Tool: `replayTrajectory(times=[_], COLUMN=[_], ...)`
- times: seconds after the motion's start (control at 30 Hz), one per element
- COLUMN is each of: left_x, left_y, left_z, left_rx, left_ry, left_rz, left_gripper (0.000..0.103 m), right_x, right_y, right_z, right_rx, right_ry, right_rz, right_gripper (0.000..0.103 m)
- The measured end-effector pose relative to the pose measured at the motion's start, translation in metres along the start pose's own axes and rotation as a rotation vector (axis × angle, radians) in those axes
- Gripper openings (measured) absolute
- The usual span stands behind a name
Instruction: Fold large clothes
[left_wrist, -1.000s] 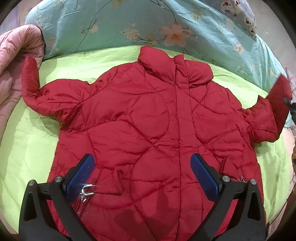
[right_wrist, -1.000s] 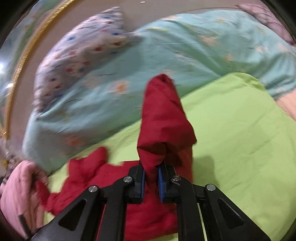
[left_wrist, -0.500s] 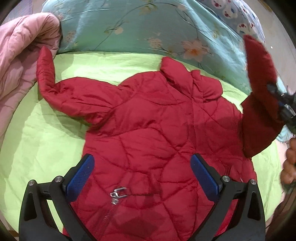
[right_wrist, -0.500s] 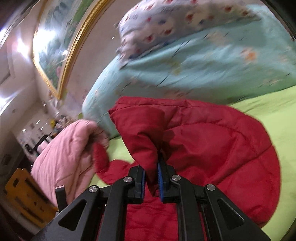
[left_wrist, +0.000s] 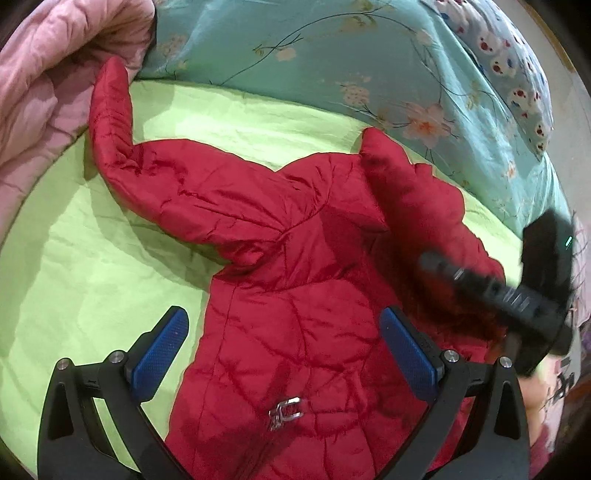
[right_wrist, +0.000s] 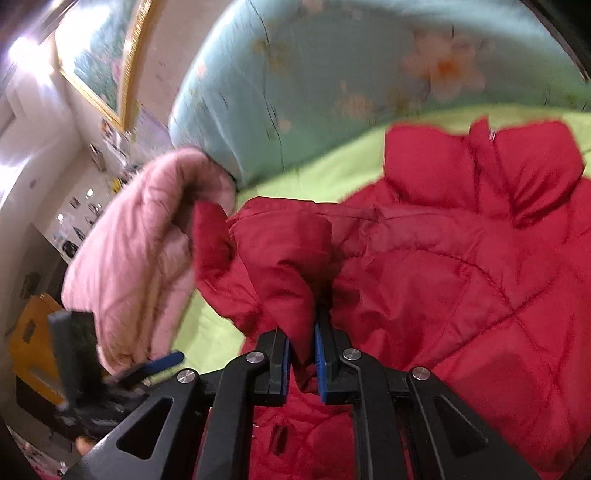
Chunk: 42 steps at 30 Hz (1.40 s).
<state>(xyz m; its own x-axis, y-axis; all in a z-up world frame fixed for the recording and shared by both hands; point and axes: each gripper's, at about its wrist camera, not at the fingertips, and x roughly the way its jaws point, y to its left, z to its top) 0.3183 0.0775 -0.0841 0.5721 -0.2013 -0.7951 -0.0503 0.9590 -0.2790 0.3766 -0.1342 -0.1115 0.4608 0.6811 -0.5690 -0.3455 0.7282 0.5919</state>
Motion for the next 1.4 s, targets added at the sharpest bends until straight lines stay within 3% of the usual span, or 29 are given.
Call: replayTrajectory(times=[0.3, 0.33, 0.43, 0.47, 0.57, 0.73, 0.87, 0.93, 1.0, 1.13, 1.17, 1.23, 1.3, 1.4], left_x=[0.036, 0.041, 0.052, 0.054, 0.063, 0.084, 0.099, 0.096, 0.088, 0.064, 0.066, 0.080, 0.090, 0.099], left_y=[-0.017, -0.018, -0.021, -0.022, -0.028, -0.045, -0.048, -0.049, -0.051, -0.057, -0.058, -0.058, -0.057, -0.049], left_z=[0.024, 0.026, 0.031, 0.032, 0.035, 0.028, 0.019, 0.017, 0.018, 0.026, 0.026, 0.025, 0.020, 0.018], left_rx=[0.005, 0.002, -0.015, -0.020, -0.009, 0.061, 0.081, 0.093, 0.110, 0.184, 0.209, 0.229, 0.241, 0.208], left_ry=[0.066, 0.078, 0.099, 0.106, 0.128, 0.171, 0.185, 0.157, 0.123, 0.014, 0.017, 0.062, 0.069, 0.086], left_rz=[-0.098, -0.112, -0.154, -0.168, -0.198, -0.201, -0.177, -0.171, -0.155, -0.036, -0.008, 0.004, 0.012, -0.014], left_gripper=[0.103, 0.103, 0.103, 0.103, 0.103, 0.102, 0.055, 0.039, 0.022, 0.019, 0.019, 0.019, 0.021, 0.025], right_x=[0.044, 0.044, 0.033, 0.032, 0.023, -0.011, -0.051, -0.071, -0.098, -0.144, -0.155, -0.153, -0.142, -0.108], right_y=[-0.012, -0.012, -0.008, -0.006, 0.001, -0.004, -0.017, -0.024, -0.034, -0.045, -0.047, -0.054, -0.070, -0.107], right_z=[-0.029, -0.029, -0.036, -0.038, -0.048, -0.065, -0.076, -0.078, -0.075, -0.059, -0.052, -0.037, -0.027, -0.023], right_rx=[-0.003, -0.006, -0.026, -0.039, -0.111, -0.124, -0.082, -0.051, -0.010, 0.014, -0.001, -0.028, -0.008, 0.035], right_ry=[0.087, 0.083, 0.080, 0.076, 0.085, 0.071, 0.028, -0.015, -0.085, -0.222, -0.255, -0.247, -0.218, -0.076], right_rz=[-0.018, -0.007, 0.086, 0.103, 0.073, 0.033, -0.021, -0.038, -0.106, -0.286, -0.394, -0.552, -0.589, -0.684], right_gripper=[0.021, 0.027, 0.067, 0.073, 0.073, 0.073, 0.074, 0.074, 0.074, 0.072, 0.074, 0.074, 0.074, 0.069])
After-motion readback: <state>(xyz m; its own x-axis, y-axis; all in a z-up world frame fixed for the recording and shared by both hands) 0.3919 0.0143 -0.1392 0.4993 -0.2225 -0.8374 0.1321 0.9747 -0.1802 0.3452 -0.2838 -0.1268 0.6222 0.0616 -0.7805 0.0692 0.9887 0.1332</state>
